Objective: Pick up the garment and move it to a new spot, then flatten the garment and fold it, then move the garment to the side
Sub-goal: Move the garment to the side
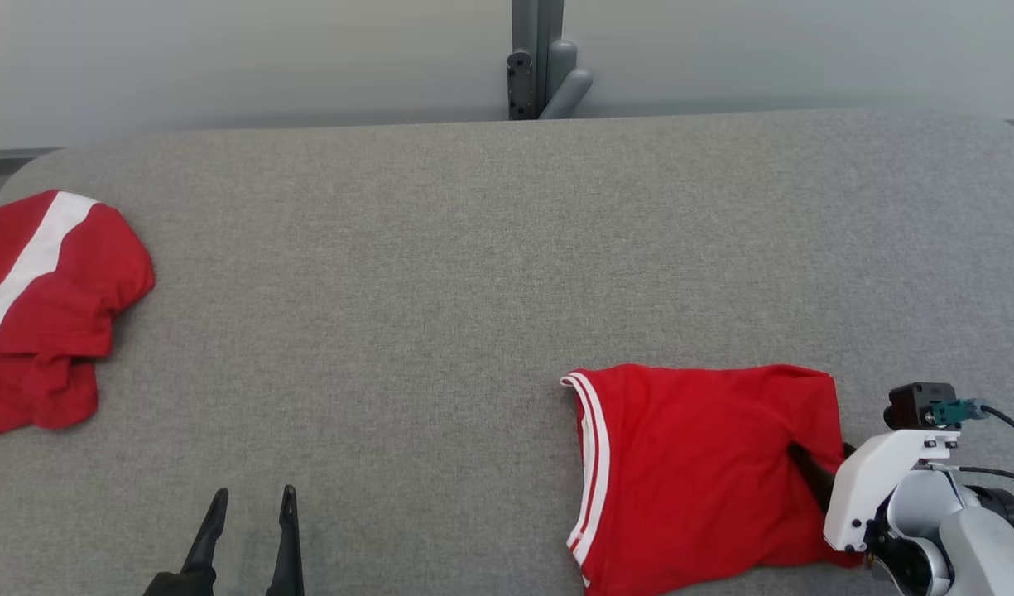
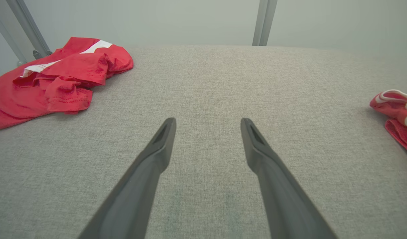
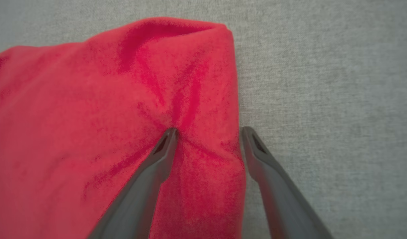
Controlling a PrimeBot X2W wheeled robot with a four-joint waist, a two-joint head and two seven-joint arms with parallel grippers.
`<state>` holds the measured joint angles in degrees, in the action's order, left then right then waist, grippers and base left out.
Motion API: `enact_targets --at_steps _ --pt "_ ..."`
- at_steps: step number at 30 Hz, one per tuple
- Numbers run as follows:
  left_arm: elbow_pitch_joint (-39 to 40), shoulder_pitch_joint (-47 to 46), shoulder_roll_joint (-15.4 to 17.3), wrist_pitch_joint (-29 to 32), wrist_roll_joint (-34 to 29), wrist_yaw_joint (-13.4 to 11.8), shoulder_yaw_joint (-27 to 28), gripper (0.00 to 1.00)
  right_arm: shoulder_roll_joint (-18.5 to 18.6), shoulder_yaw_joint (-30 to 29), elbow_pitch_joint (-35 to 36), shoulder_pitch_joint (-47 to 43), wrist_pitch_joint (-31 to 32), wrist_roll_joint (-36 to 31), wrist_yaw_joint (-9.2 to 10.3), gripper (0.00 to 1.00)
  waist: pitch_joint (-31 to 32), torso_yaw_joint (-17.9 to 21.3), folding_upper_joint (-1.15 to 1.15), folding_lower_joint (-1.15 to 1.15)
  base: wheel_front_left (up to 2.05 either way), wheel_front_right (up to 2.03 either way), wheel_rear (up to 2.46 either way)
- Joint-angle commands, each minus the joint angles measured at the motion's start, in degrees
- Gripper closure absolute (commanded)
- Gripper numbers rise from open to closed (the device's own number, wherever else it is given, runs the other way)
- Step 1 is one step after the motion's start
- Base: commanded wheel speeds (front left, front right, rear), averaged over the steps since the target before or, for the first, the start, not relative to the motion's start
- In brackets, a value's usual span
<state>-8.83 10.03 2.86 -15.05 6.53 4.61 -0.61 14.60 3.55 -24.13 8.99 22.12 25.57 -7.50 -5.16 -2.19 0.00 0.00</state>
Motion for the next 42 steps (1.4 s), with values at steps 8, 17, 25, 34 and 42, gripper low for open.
enact_targets --at_steps 8,17,25,34,42 --pt "0.4 -3.1 0.1 -0.2 0.0 0.9 1.0 0.00 1.7 3.2 -0.7 5.4 -2.7 4.9 0.07 1.00 -4.3 1.2 0.00 0.00 0.00 0.00 0.00" --pt "0.9 -5.2 0.3 -0.2 -1.3 1.8 1.9 0.00 9.3 0.1 1.5 13.5 -2.9 4.6 0.05 1.00 -8.2 3.4 0.00 0.00 0.00 0.00 0.00" --pt "1.4 -7.7 1.4 -0.2 -1.8 2.4 1.8 0.00 15.3 -6.5 -2.2 19.4 -2.6 0.2 0.06 1.00 -11.2 2.9 0.00 0.00 0.00 0.00 0.00" --pt "2.3 -8.4 2.4 -0.2 -1.9 2.7 2.8 0.00 18.8 -14.5 -8.0 24.6 -2.9 -11.2 0.05 1.00 -13.8 1.4 0.00 0.00 0.00 0.00 0.00" --pt "2.8 -8.2 2.7 -0.2 -1.9 2.8 4.0 0.00 18.4 -19.6 -14.1 28.3 -4.4 -16.9 0.05 0.64 -15.1 0.6 0.00 0.00 0.00 0.00 0.00"
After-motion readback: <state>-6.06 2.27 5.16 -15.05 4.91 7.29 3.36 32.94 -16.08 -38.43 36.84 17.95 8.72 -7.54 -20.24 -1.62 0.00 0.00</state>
